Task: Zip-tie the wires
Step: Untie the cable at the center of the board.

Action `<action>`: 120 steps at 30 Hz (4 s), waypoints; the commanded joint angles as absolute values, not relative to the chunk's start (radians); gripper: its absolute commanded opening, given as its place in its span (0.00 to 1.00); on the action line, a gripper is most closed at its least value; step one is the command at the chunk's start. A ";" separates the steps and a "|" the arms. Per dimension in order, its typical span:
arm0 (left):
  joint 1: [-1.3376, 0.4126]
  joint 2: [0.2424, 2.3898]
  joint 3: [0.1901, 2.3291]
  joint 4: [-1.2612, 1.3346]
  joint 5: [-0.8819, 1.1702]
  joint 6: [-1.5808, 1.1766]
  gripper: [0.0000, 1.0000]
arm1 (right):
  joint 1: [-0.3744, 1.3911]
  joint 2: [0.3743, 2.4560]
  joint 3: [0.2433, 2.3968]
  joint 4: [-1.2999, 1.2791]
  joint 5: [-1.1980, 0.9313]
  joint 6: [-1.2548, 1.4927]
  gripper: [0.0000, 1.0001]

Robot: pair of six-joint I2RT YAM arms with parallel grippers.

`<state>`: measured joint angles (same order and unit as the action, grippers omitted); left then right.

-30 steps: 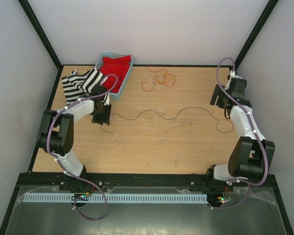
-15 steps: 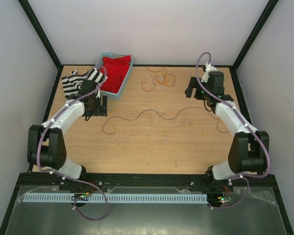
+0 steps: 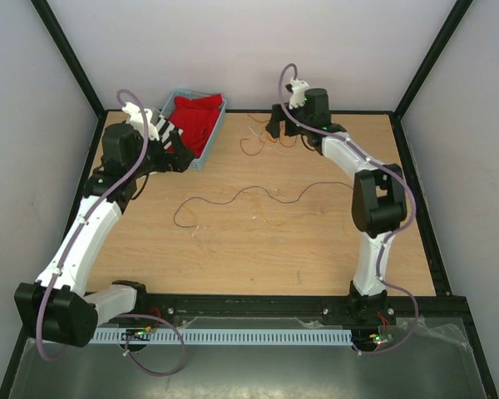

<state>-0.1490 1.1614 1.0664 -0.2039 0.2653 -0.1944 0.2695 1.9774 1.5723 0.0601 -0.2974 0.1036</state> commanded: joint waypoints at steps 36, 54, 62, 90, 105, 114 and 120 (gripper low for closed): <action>-0.147 1.256 1.162 0.135 0.571 -0.298 0.99 | 0.395 2.031 2.186 -0.234 -0.033 -0.218 0.00; -0.372 1.874 1.582 0.311 0.559 -0.223 0.99 | 0.331 1.915 2.271 -0.236 0.078 -0.234 0.00; -0.426 2.066 1.682 0.333 0.540 -0.206 0.99 | 0.322 1.860 2.269 -0.243 0.096 -0.221 0.00; -0.512 2.348 1.856 0.141 0.331 -0.152 0.99 | 0.321 1.220 1.914 -0.184 0.348 -0.183 0.00; -0.537 2.145 1.754 0.149 0.588 -0.081 0.99 | 0.322 1.233 1.837 -0.185 0.333 -0.184 0.00; -0.605 2.206 1.761 0.149 0.654 0.170 0.97 | 0.322 1.212 1.839 -0.184 0.323 -0.184 0.00; -0.644 2.275 1.783 0.147 0.611 0.331 0.95 | 0.322 1.193 1.827 -0.185 0.307 -0.180 0.00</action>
